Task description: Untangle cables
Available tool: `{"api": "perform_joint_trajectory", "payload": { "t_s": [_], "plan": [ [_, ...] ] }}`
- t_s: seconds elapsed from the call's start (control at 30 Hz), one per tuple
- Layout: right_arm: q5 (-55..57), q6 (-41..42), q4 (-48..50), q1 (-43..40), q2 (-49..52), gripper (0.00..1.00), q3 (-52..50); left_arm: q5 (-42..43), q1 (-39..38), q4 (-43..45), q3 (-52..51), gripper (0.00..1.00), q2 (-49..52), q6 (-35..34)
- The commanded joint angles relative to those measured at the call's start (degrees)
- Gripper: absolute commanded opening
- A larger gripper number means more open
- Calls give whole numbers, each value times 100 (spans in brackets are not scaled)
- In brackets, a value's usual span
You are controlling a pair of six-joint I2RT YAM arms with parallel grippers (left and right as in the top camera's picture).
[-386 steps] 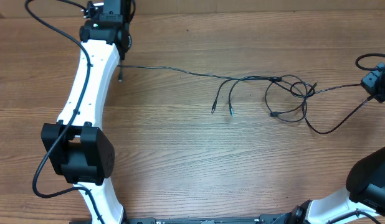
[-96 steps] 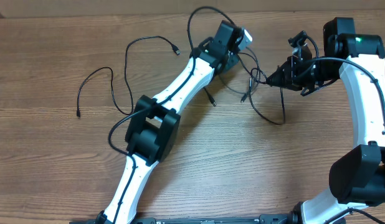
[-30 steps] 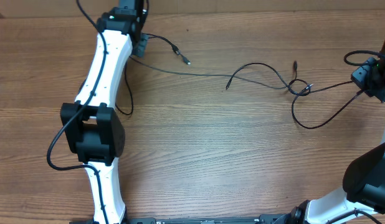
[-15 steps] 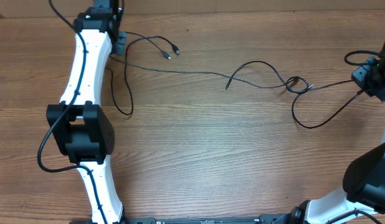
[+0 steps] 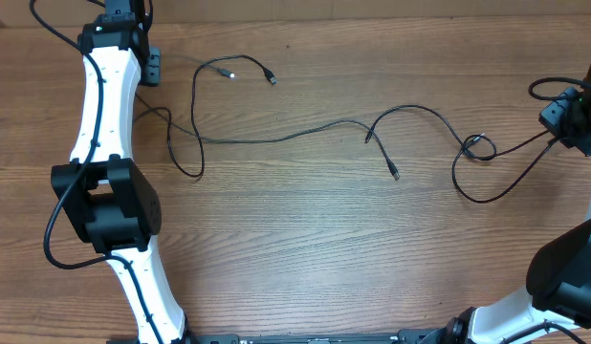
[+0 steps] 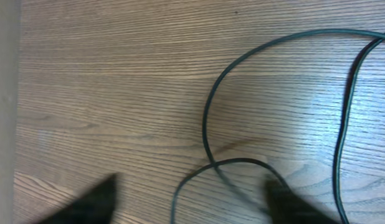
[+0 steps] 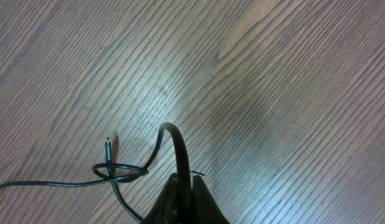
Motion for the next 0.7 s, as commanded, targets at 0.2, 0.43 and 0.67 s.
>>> {"api": "perform_joint_trajectory", "payload": {
  "t_s": [0.2, 0.43, 0.67],
  "plan": [
    [-160, -26, 37, -22, -197, 4, 105, -59, -439, -42, 125, 100, -195, -109],
    [-584, -306, 72, 7, -197, 4, 105, 57, -1161, -37, 125, 100, -195, -2],
    [-616, -306, 87, 186, -197, 4, 105, 774, -2162, 125, 129, 100, -195, 146]
  ]
}}
